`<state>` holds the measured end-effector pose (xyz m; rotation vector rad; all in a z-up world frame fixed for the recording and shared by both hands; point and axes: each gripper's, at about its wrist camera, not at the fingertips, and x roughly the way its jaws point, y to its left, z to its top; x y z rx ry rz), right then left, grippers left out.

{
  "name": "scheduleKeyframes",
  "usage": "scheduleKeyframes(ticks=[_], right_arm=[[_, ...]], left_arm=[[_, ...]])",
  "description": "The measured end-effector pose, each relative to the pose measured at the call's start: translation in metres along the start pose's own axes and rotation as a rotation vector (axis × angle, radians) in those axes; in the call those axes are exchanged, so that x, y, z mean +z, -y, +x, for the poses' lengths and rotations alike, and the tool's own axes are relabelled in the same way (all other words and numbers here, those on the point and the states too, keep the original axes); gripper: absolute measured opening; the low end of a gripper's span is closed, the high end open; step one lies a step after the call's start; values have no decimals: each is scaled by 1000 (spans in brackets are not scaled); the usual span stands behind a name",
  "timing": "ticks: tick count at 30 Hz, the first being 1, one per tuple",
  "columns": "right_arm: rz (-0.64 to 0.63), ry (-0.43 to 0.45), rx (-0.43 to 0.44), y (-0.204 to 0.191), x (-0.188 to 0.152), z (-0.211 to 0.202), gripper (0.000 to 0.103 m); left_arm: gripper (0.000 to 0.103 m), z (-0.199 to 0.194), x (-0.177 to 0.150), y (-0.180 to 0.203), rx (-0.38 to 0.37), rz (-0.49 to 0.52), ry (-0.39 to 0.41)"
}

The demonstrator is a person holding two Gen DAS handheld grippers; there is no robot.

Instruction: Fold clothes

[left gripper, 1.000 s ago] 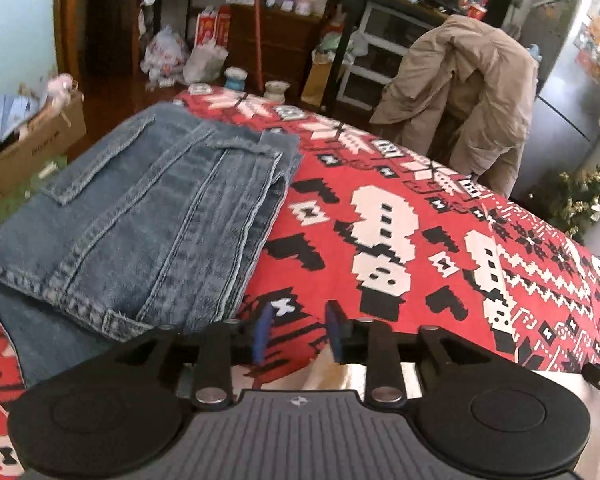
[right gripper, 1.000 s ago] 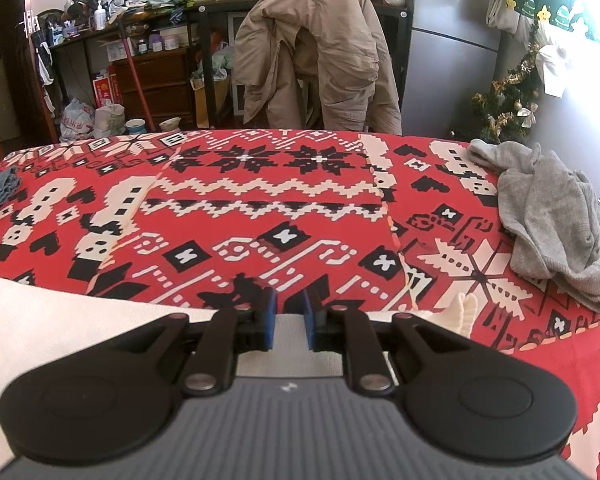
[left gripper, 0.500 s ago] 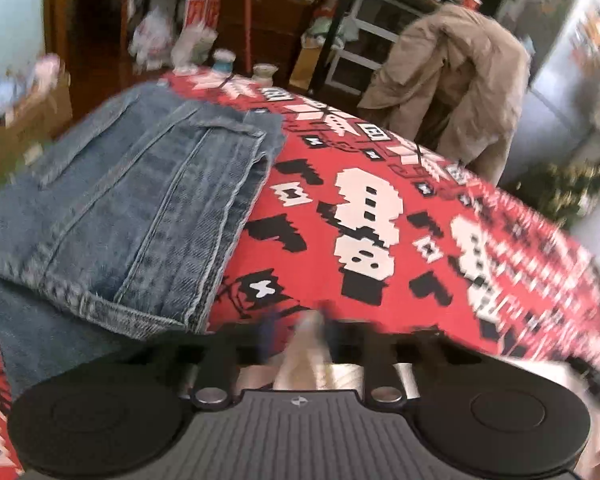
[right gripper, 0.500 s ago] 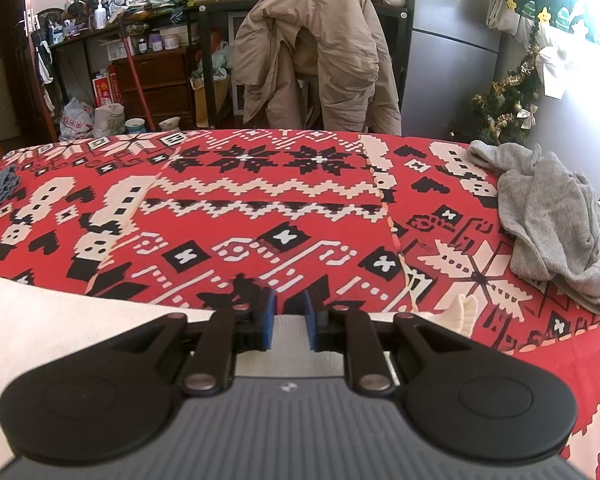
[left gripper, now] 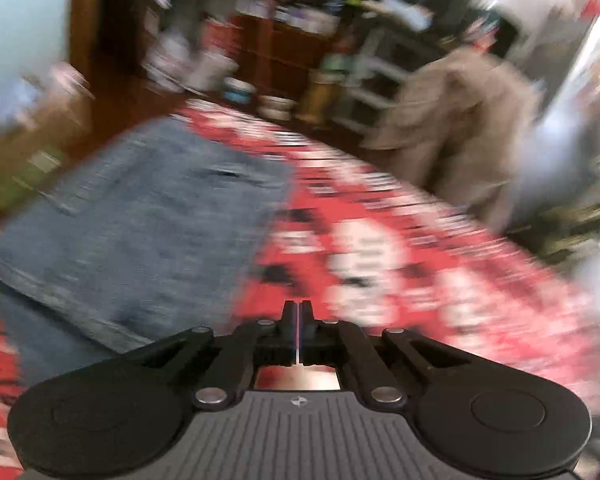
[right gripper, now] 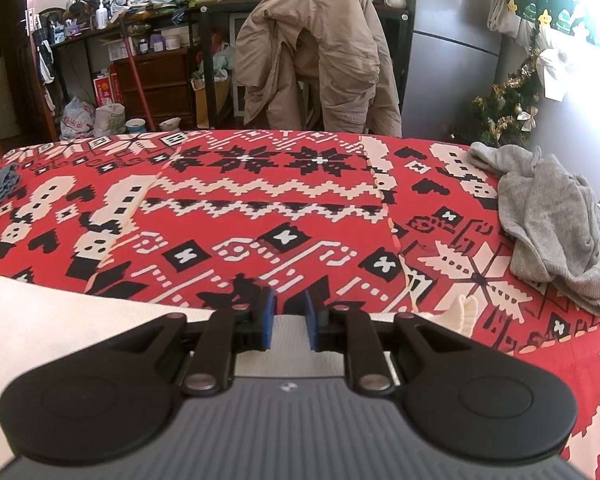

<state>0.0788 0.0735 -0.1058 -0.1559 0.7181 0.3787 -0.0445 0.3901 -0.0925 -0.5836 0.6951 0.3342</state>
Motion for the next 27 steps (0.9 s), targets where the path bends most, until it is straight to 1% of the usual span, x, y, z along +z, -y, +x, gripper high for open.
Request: scheduleKeyframes(ticks=[5, 14, 17, 19, 21, 23, 25, 27], right_arm=[[-3, 1, -1, 0, 1, 0, 19], [-4, 1, -5, -1, 1, 0, 19], [-1, -1, -3, 0, 1, 1, 19], [1, -2, -3, 0, 1, 1, 21], [7, -5, -1, 1, 2, 2, 22], [16, -8, -3, 4, 3, 2, 23], [42, -12, 0, 10, 6, 1, 23], [95, -13, 12, 24, 12, -3, 23]], left_arm=[[1, 10, -4, 11, -174, -40, -84], [2, 43, -24, 17, -84, -3, -183], [2, 36, -23, 18, 24, 58, -134], [2, 36, -21, 15, 37, 55, -134], [2, 34, -19, 15, 88, 63, -118], [2, 32, -16, 13, 101, 51, -106], [2, 29, -12, 12, 65, 16, -103], [2, 24, -9, 16, 37, 7, -93]])
